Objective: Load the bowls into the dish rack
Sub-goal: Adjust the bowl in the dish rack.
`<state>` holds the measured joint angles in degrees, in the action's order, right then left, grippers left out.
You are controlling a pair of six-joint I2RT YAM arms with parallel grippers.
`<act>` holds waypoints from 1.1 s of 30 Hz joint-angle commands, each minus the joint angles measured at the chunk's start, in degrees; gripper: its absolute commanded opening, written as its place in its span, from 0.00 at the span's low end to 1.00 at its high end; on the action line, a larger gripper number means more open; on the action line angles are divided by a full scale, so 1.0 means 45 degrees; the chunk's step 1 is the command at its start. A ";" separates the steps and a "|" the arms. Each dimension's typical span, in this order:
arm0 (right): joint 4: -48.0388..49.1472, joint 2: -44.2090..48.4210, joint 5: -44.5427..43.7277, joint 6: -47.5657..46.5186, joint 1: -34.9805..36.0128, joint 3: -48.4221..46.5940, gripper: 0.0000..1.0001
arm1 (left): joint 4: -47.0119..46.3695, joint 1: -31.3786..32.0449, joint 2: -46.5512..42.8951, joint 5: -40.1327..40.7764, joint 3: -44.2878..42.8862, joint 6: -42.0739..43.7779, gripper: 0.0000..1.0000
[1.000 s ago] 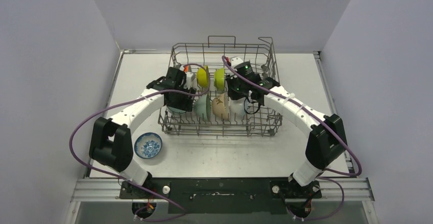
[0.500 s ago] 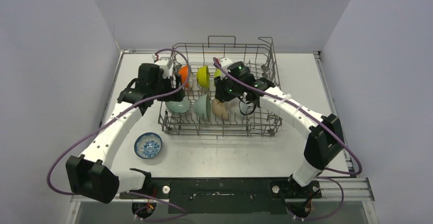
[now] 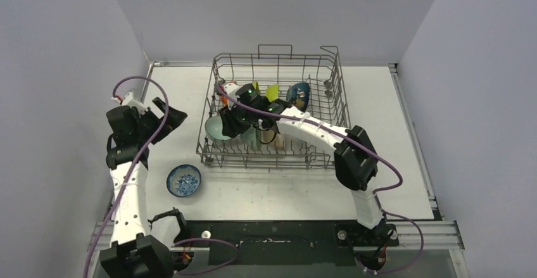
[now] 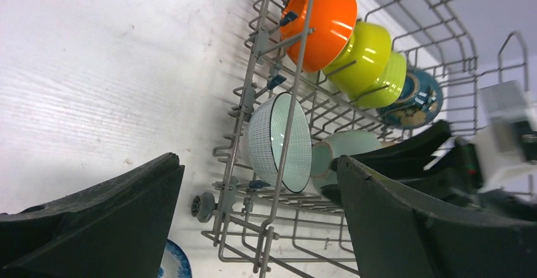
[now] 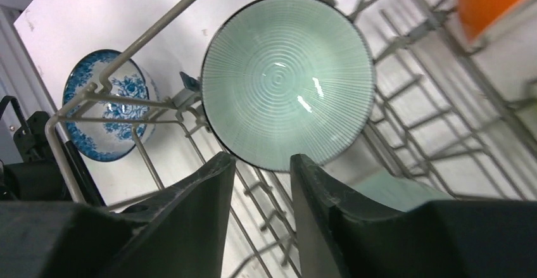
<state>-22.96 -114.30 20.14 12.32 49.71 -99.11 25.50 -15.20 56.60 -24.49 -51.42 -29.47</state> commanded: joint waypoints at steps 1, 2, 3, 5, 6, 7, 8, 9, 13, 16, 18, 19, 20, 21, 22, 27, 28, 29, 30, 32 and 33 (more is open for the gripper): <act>0.0942 -0.0960 0.1049 0.0481 0.0386 -0.1359 0.42 | -0.1463 -0.1348 -0.1195 -0.1728 0.0866 -0.1309 0.92; 0.1133 -0.1191 0.1234 0.0649 0.0438 -0.1526 0.44 | -0.1471 -0.1395 -0.1323 -0.1782 0.1007 -0.1352 0.92; 0.1342 -0.1390 0.1377 0.0823 0.0496 -0.1664 0.47 | -0.1452 -0.1406 -0.1405 -0.1813 0.1100 -0.1325 0.92; 0.1691 -0.1765 0.1619 0.1110 0.0605 -0.1912 0.53 | -0.1475 -0.1416 -0.1515 -0.1966 0.1279 -0.1395 0.92; 0.1837 -0.1907 0.1662 0.1235 0.0626 -0.2005 0.55 | -0.1485 -0.1425 -0.1536 -0.2063 0.1330 -0.1416 0.92; 0.1909 -0.2039 0.1728 0.1328 0.0678 -0.2144 0.56 | -0.1486 -0.1422 -0.1588 -0.2128 0.1361 -0.1428 0.92; 0.1961 -0.2165 0.1778 0.1380 0.0699 -0.2256 0.58 | -0.1486 -0.1414 -0.1607 -0.2208 0.1394 -0.1437 0.92; 0.2002 -0.2267 0.1745 0.1420 0.0736 -0.2329 0.60 | -0.1486 -0.1423 -0.1633 -0.2262 0.1405 -0.1438 0.92; 0.2017 -0.2695 0.1460 0.1444 0.0843 -0.2610 0.60 | -0.1486 -0.1433 -0.1697 -0.2375 0.1392 -0.1429 0.92; 0.1899 -0.2949 0.1119 0.1342 0.0910 -0.2791 0.52 | -0.1520 -0.1429 -0.1700 -0.2488 0.1350 -0.1476 0.92; 0.1702 -0.3079 0.0696 0.1228 0.0942 -0.2945 0.44 | -0.1577 -0.1425 -0.1717 -0.2562 0.1311 -0.1535 0.92; 0.1589 -0.3133 0.0425 0.1169 0.0971 -0.3038 0.43 | -0.1607 -0.1426 -0.1718 -0.2624 0.1312 -0.1585 0.92; 0.1502 -0.3198 0.0275 0.1142 0.0970 -0.3142 0.39 | -0.1645 -0.1422 -0.1735 -0.2697 0.1319 -0.1630 0.92; 0.1432 -0.3243 0.0124 0.1107 0.0965 -0.3236 0.36 | -0.1701 -0.1426 -0.1737 -0.2760 0.1310 -0.1660 0.92; 0.1377 -0.3278 -0.0002 0.1079 0.0969 -0.3306 0.32 | -0.1733 -0.1422 -0.1738 -0.2809 0.1309 -0.1698 0.92; 0.1250 -0.3129 -0.0161 0.0900 0.0965 -0.3512 0.06 | -0.1818 -0.1419 -0.1728 -0.3026 0.1293 -0.1831 0.92; 0.1264 -0.3022 -0.0160 0.0879 0.0964 -0.3494 0.05 | -0.1846 -0.1426 -0.1719 -0.3033 0.1292 -0.1861 0.92; 0.1273 -0.2901 -0.0181 0.0850 0.0969 -0.3484 0.05 | -0.1866 -0.1427 -0.1706 -0.3034 0.1300 -0.1909 0.92; 0.1269 -0.2779 -0.0206 0.0824 0.0965 -0.3457 0.05 | -0.1890 -0.1417 -0.1717 -0.3034 0.1291 -0.1949 0.92; 0.1302 -0.2443 -0.0270 0.0772 0.0965 -0.3347 0.05 | -0.1951 -0.1411 -0.1674 -0.3061 0.1290 -0.2018 0.92; 0.1339 -0.2277 -0.0276 0.0746 0.0969 -0.3273 0.05 | -0.1964 -0.1420 -0.1642 -0.3081 0.1285 -0.2055 0.92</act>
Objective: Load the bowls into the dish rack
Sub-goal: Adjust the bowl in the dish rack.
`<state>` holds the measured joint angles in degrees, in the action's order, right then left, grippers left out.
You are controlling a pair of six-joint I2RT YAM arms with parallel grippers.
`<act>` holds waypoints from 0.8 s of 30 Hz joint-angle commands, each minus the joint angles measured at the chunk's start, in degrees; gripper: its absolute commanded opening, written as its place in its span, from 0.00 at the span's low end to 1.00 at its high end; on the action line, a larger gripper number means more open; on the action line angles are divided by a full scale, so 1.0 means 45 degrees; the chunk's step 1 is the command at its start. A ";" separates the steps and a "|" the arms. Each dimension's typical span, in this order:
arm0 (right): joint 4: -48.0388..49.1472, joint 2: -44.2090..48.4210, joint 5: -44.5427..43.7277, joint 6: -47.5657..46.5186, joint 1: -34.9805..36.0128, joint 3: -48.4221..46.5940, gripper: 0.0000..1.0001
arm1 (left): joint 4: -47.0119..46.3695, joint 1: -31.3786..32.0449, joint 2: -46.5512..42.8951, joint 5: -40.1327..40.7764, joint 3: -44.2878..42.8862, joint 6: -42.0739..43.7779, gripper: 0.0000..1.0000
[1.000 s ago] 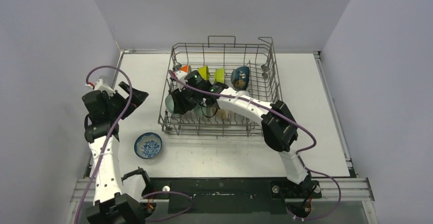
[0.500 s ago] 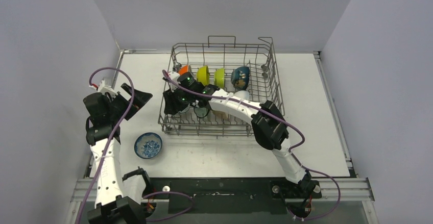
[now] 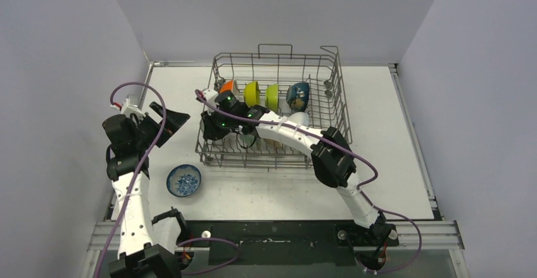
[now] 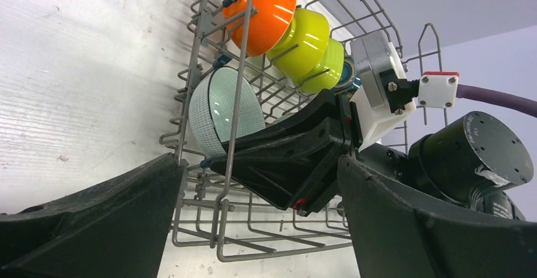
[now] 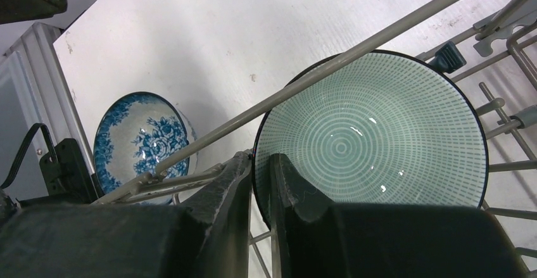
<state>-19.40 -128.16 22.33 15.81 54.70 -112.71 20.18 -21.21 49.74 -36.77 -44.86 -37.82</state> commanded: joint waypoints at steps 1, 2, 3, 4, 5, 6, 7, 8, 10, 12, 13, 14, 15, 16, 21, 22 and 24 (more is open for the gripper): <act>0.0600 0.1006 -0.0777 -0.0054 -0.0152 -0.0153 0.05 | -0.0803 -0.0066 -0.0100 -0.0376 -0.0173 -0.0239 0.92; 0.0658 0.1193 -0.0808 -0.0071 -0.0162 -0.0050 0.05 | -0.0844 -0.0066 -0.0072 -0.0453 -0.0185 -0.0288 0.92; 0.0732 0.1419 -0.0819 -0.0076 -0.0163 0.0095 0.05 | -0.0869 -0.0071 -0.0043 -0.0504 -0.0197 -0.0318 0.92; 0.0821 0.1650 -0.0821 -0.0072 -0.0165 0.0235 0.05 | -0.0872 -0.0047 0.0004 -0.0556 -0.0220 -0.0366 0.92; 0.0913 0.1869 -0.0811 -0.0066 -0.0197 0.0431 0.05 | -0.0889 -0.0029 0.0034 -0.0592 -0.0257 -0.0396 0.92; 0.1022 0.2114 -0.0807 -0.0058 -0.0235 0.0611 0.05 | -0.0882 0.0010 0.0087 -0.0597 -0.0339 -0.0424 0.92; 0.1102 0.2366 -0.0812 -0.0043 -0.0282 0.0805 0.05 | -0.0871 0.0068 0.0140 -0.0597 -0.0414 -0.0457 0.92; 0.1178 0.2601 -0.0844 -0.0038 -0.0329 0.0993 0.05 | -0.0862 0.0115 0.0183 -0.0597 -0.0503 -0.0478 0.92; 0.1258 0.3061 -0.0886 -0.0018 -0.0448 0.1342 0.05 | -0.0799 0.0232 0.0309 -0.0529 -0.0688 -0.0537 0.92; 0.1249 0.3544 -0.0901 -0.0035 -0.0607 0.1623 0.05 | -0.0784 0.0416 0.0429 -0.0476 -0.0848 -0.0623 0.92; 0.1213 0.3720 -0.0926 -0.0064 -0.0697 0.1754 0.05 | -0.0803 0.0554 0.0500 -0.0431 -0.0926 -0.0677 0.92; 0.1141 0.3905 -0.0924 -0.0090 -0.0791 0.1878 0.05 | -0.0827 0.0729 0.0575 -0.0354 -0.0997 -0.0711 0.92; 0.1112 0.4087 -0.0912 -0.0095 -0.0878 0.2013 0.05 | -0.0849 0.0944 0.0638 -0.0242 -0.1074 -0.0752 0.92; 0.1118 0.4268 -0.0857 -0.0111 -0.0985 0.2164 0.05 | -0.0867 0.1179 0.0731 -0.0126 -0.1162 -0.0806 0.92; 0.1423 0.5217 -0.0409 -0.0183 -0.1457 0.3168 0.05 | -0.1256 0.2800 0.1272 0.0470 -0.1571 -0.1401 0.92; 0.1550 0.5423 -0.0301 -0.0192 -0.1580 0.3373 0.05 | -0.1306 0.2993 0.1450 0.0561 -0.1659 -0.1590 0.93; 0.1873 0.5799 0.0007 -0.0179 -0.1751 0.3850 0.05 | -0.1340 0.3284 0.1691 0.0723 -0.1834 -0.1961 0.93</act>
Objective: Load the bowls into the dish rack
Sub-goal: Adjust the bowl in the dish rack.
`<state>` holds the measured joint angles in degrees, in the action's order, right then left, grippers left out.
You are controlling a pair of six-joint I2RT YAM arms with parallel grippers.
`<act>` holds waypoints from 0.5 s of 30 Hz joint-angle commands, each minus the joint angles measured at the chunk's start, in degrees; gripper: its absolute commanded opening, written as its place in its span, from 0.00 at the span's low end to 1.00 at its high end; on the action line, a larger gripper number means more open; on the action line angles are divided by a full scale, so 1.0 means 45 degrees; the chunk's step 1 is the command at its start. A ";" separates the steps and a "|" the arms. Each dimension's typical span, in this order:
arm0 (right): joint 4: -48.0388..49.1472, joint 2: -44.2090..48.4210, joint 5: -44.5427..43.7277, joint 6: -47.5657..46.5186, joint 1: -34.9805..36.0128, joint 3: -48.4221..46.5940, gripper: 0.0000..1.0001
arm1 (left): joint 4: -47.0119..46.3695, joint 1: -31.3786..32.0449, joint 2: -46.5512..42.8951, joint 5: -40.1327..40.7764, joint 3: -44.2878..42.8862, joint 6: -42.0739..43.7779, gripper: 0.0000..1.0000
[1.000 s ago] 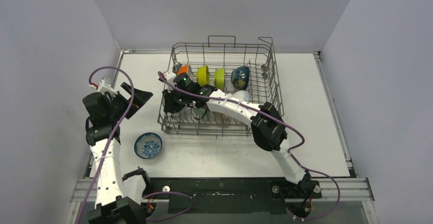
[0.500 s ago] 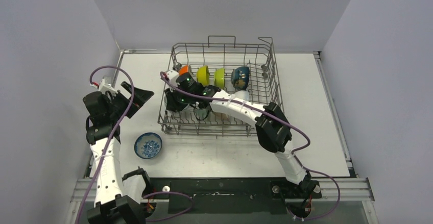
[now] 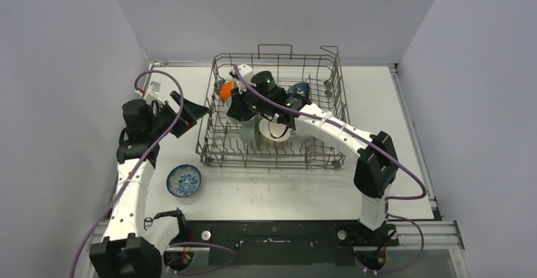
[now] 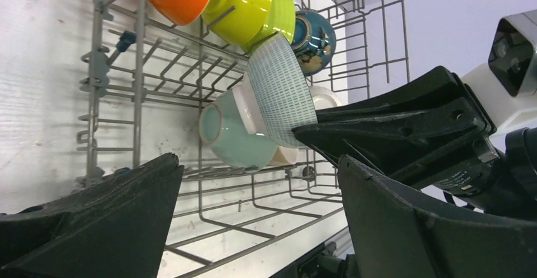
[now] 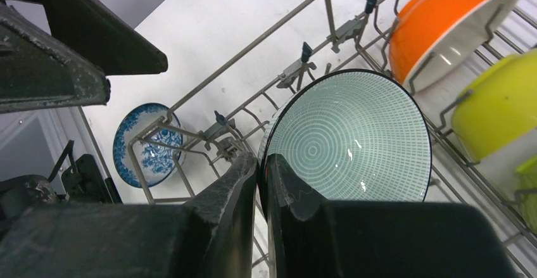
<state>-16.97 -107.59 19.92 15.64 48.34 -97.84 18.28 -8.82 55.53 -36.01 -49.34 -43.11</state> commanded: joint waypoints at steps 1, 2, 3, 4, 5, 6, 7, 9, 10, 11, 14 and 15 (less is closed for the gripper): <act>0.1475 0.1367 0.0708 -0.0136 -0.0435 0.0756 0.05 | -0.0945 0.0685 0.0540 0.0604 -0.0926 -0.0949 0.93; 0.1651 0.1521 0.0897 -0.0135 -0.0518 0.0955 0.05 | -0.0932 0.0821 0.0667 0.0651 -0.1029 -0.1096 0.96; 0.1788 0.1635 0.1021 -0.0145 -0.0560 0.1110 0.05 | -0.0879 0.0992 0.0820 0.0716 -0.1135 -0.1266 0.97; 0.1893 0.1728 0.1095 -0.0178 -0.0582 0.1236 0.05 | -0.0862 0.1194 0.0958 0.0724 -0.1253 -0.1431 0.97; 0.2040 0.1830 0.1238 -0.0219 -0.0580 0.1362 0.05 | -0.0845 0.1378 0.1122 0.0728 -0.1402 -0.1579 0.97; 0.2151 0.1894 0.1332 -0.0241 -0.0585 0.1473 0.05 | -0.0826 0.1594 0.1272 0.0733 -0.1489 -0.1736 0.96; 0.2238 0.1946 0.1437 -0.0261 -0.0575 0.1555 0.05 | -0.0836 0.1792 0.1393 0.0760 -0.1556 -0.1905 0.96; 0.2422 0.2036 0.1584 -0.0269 -0.0570 0.1688 0.05 | -0.0859 0.2286 0.1626 0.0887 -0.1661 -0.2168 0.96; 0.2509 0.2093 0.1639 -0.0255 -0.0571 0.1753 0.05 | -0.0850 0.2486 0.1728 0.0975 -0.1712 -0.2266 0.96; 0.2637 0.2159 0.1761 -0.0210 -0.0579 0.1834 0.05 | -0.0800 0.2648 0.1799 0.1120 -0.1753 -0.2342 0.96; 0.3179 0.2468 0.2046 -0.0074 -0.0563 0.2110 0.05 | -0.0757 0.3046 0.2014 0.1439 -0.1785 -0.2642 0.96; 0.3319 0.2552 0.2144 -0.0028 -0.0565 0.2157 0.05 | -0.0762 0.3165 0.2084 0.1496 -0.1798 -0.2738 0.96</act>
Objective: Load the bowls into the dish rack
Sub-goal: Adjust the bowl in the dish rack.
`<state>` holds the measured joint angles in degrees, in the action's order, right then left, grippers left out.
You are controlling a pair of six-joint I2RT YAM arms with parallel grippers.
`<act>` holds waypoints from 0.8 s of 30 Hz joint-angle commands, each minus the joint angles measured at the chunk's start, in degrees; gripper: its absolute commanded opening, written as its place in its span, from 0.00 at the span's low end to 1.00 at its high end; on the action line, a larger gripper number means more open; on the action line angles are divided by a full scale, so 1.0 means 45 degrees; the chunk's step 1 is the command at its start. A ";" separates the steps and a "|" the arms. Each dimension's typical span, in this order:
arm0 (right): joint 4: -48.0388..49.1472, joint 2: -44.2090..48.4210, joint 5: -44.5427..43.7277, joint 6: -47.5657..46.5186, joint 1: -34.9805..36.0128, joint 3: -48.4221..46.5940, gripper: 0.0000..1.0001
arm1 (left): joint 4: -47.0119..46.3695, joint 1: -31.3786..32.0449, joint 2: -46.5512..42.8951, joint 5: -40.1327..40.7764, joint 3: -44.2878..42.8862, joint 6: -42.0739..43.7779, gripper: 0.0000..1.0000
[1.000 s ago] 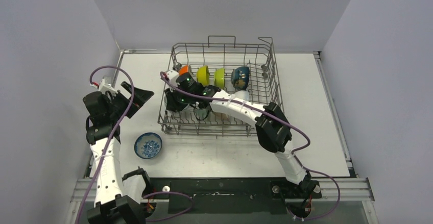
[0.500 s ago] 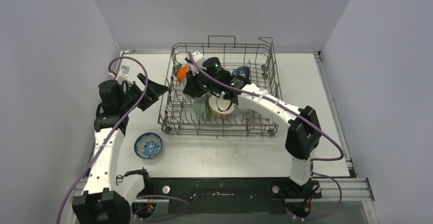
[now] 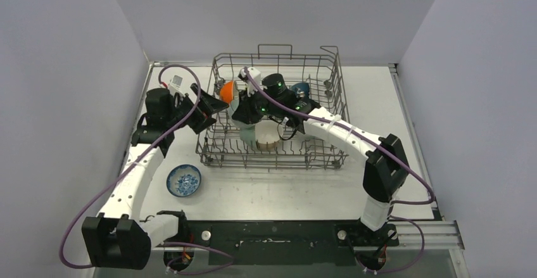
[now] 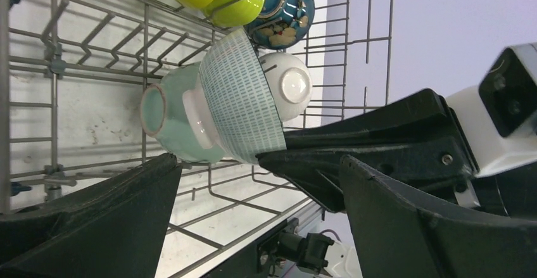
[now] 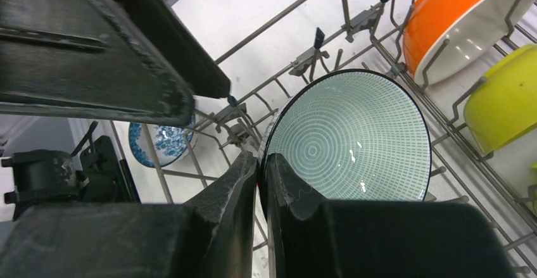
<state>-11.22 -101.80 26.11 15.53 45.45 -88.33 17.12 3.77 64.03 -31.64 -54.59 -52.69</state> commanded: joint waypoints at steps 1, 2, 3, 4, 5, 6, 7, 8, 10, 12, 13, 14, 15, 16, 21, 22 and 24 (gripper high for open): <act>0.2110 0.1332 0.0793 0.0022 0.0094 0.0048 0.05 | -0.0495 0.0507 0.0272 0.0587 -0.0656 -0.0651 0.96; 0.2146 0.1382 0.0867 0.0030 0.0095 0.0075 0.05 | -0.0350 0.0622 0.0372 0.0713 -0.0737 -0.0638 0.96; 0.2182 0.1432 0.0938 0.0041 0.0114 0.0084 0.05 | -0.0036 0.0729 0.0470 0.0958 -0.0838 -0.0636 0.96; 0.2216 0.1458 0.1007 0.0049 0.0115 0.0080 0.05 | 0.0252 0.0801 0.0589 0.1262 -0.0958 -0.0670 0.96; 0.2242 0.1495 0.1118 0.0046 0.0132 0.0079 0.05 | 0.0396 0.0837 0.0626 0.1493 -0.1008 -0.0784 0.96; 0.2282 0.1531 0.1179 0.0031 0.0161 0.0106 0.05 | 0.0360 0.0890 0.0650 0.1626 -0.0964 -0.0947 0.96; 0.2306 0.1577 0.1189 0.0026 0.0198 0.0117 0.05 | 0.0214 0.0941 0.0663 0.1697 -0.0893 -0.1119 0.96; 0.2314 0.1617 0.1220 0.0026 0.0228 0.0123 0.05 | 0.0083 0.0971 0.0672 0.1742 -0.0828 -0.1289 0.96; 0.2318 0.1658 0.1216 0.0026 0.0279 0.0119 0.05 | -0.0242 0.1042 0.0692 0.1785 -0.0684 -0.1651 0.96; 0.2333 0.1701 0.1202 0.0026 0.0307 0.0143 0.05 | -0.0542 0.1168 0.0722 0.1777 -0.0530 -0.1993 0.96; 0.2354 0.1721 0.1189 0.0026 0.0327 0.0156 0.05 | -0.0680 0.1263 0.0758 0.1765 -0.0468 -0.2168 0.96; 0.2374 0.1723 0.1166 0.0026 0.0339 0.0165 0.05 | -0.0798 0.1388 0.0794 0.1753 -0.0409 -0.2312 0.96; 0.2377 0.1709 0.1138 0.0009 0.0368 0.0163 0.05 | -0.0888 0.1533 0.0833 0.1749 -0.0338 -0.2432 0.96; 0.2362 0.1687 0.1106 -0.0013 0.0378 0.0165 0.05 | -0.0926 0.1629 0.0889 0.1749 -0.0302 -0.2547 0.97; 0.2337 0.1628 0.1114 -0.0053 0.0436 0.0118 0.05 | -0.1011 0.2123 0.1118 0.1967 -0.0008 -0.2909 0.99; 0.2328 0.1624 0.1112 -0.0053 0.0455 0.0099 0.05 | -0.1130 0.2179 0.1141 0.1976 0.0086 -0.2988 0.98; 0.2294 0.1645 0.1051 -0.0071 0.0466 0.0084 0.05 | -0.1416 0.2207 0.1115 0.1991 0.0299 -0.3179 0.90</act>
<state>-7.75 -98.43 30.04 15.84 46.98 -87.07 14.74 12.73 68.75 -23.55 -54.61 -65.06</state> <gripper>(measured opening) 0.099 0.947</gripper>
